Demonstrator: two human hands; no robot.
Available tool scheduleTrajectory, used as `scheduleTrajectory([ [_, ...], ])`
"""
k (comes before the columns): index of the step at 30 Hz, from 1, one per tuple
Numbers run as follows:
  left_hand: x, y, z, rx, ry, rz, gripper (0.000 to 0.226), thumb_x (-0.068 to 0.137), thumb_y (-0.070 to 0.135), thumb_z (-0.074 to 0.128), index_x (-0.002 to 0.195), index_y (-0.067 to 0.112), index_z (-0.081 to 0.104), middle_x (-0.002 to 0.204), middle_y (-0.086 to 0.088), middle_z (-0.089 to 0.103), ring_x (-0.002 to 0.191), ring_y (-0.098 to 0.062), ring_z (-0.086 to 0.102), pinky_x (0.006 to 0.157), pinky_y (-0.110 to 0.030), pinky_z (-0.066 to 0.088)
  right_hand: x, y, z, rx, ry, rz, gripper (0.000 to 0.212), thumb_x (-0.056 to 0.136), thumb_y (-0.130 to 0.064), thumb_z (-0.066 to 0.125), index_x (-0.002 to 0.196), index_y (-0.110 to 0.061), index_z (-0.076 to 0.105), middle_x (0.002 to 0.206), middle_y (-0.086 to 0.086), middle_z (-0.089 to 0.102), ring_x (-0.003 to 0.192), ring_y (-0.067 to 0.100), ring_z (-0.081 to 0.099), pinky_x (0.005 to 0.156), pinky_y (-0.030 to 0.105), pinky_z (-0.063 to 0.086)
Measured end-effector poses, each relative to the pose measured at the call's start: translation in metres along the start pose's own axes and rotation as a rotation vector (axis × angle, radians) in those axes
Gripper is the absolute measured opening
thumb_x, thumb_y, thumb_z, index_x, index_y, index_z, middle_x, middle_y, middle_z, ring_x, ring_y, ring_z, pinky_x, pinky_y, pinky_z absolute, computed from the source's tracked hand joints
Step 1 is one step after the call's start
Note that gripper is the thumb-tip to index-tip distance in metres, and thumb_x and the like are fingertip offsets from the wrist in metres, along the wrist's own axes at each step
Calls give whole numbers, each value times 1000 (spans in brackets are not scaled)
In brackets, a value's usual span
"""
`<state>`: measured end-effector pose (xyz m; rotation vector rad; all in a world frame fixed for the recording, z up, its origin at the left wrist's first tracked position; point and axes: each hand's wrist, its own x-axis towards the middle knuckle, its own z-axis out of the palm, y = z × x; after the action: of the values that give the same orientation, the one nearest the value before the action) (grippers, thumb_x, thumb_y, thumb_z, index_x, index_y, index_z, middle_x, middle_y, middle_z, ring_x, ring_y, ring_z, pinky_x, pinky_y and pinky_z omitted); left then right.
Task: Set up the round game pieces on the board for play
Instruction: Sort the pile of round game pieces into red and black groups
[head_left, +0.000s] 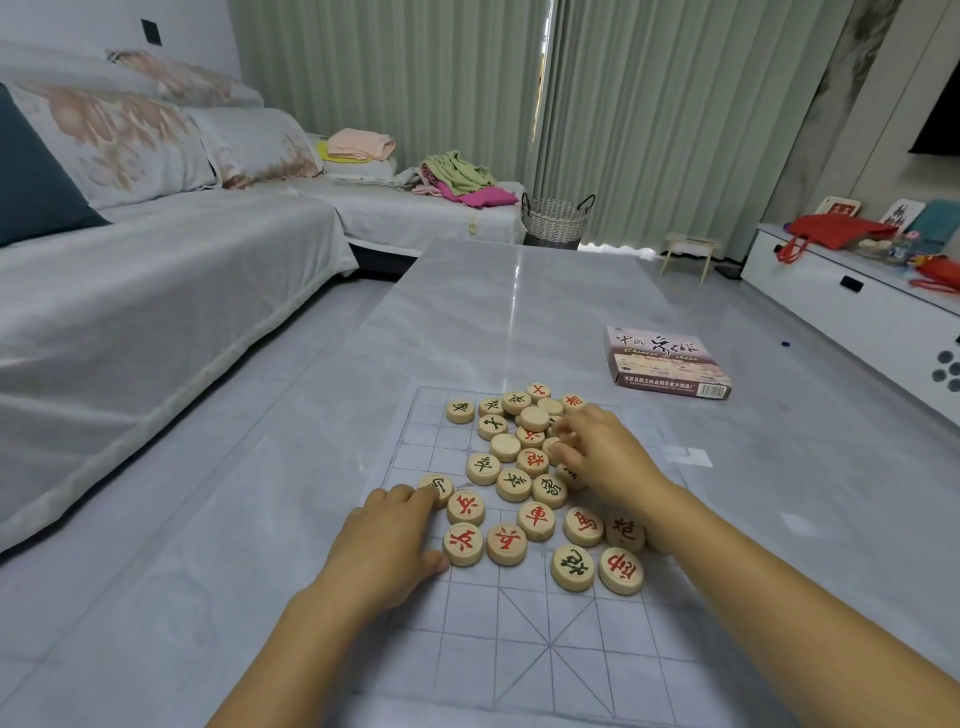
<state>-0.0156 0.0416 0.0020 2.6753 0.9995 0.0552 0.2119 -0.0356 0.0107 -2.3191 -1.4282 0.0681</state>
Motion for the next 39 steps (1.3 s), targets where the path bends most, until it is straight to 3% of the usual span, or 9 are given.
scheduleTrajectory([
  [4,1,-1,1,-4,9,9,60,86,41,57,137,27,31,142,3,40,126,-18,38,102,-30,36,37,-7,16,-137,42,-20,39,94,-30,45,130,-16,46,136,5,48,124,25,38,102,38,30],
  [10,2,-2,2,7,17,25,59,86,41,56,138,28,30,141,4,39,126,-18,38,102,-29,36,52,-12,26,-249,97,8,30,93,-29,43,116,-16,58,119,6,59,111,27,49,94,39,33],
  [13,2,-3,1,2,15,29,60,86,41,56,138,28,30,141,4,39,125,-18,38,102,-30,36,37,2,11,57,149,57,30,92,-30,48,117,-16,57,111,3,62,106,24,56,93,39,41],
  [16,3,-4,1,7,16,29,59,86,42,56,137,28,31,140,3,40,125,-18,38,101,-30,36,5,23,-10,522,143,200,16,90,-26,55,105,-19,58,94,-3,64,88,14,62,73,26,48],
  [19,3,-2,1,24,17,20,58,86,43,55,136,27,32,139,2,41,125,-19,38,101,-30,37,-29,45,-16,661,91,288,11,91,-21,54,97,-15,61,92,3,64,79,16,58,65,25,45],
  [27,-1,2,0,16,-11,12,61,85,45,56,138,28,30,141,2,40,127,-19,37,102,-30,36,-58,59,-6,426,65,292,20,95,-27,47,86,-15,61,79,-4,61,72,10,53,61,21,39],
  [32,-2,2,0,21,-27,25,65,85,45,57,140,28,27,143,3,38,129,-18,36,104,-30,35,-41,60,-8,193,-34,327,32,95,-33,44,71,-14,52,69,1,54,73,22,51,57,28,34],
  [35,-1,2,-1,2,-32,32,66,84,44,58,140,28,27,143,4,37,129,-17,35,105,-29,35,-27,55,-14,-128,-34,308,25,89,-41,52,93,-16,56,91,-2,50,90,21,55,64,30,40],
  [39,0,1,0,-2,-27,34,67,84,44,59,140,29,26,143,4,36,128,-18,36,104,-30,36,-1,41,-10,53,60,237,35,89,-38,54,116,-15,56,118,5,51,102,22,55,85,36,47],
])
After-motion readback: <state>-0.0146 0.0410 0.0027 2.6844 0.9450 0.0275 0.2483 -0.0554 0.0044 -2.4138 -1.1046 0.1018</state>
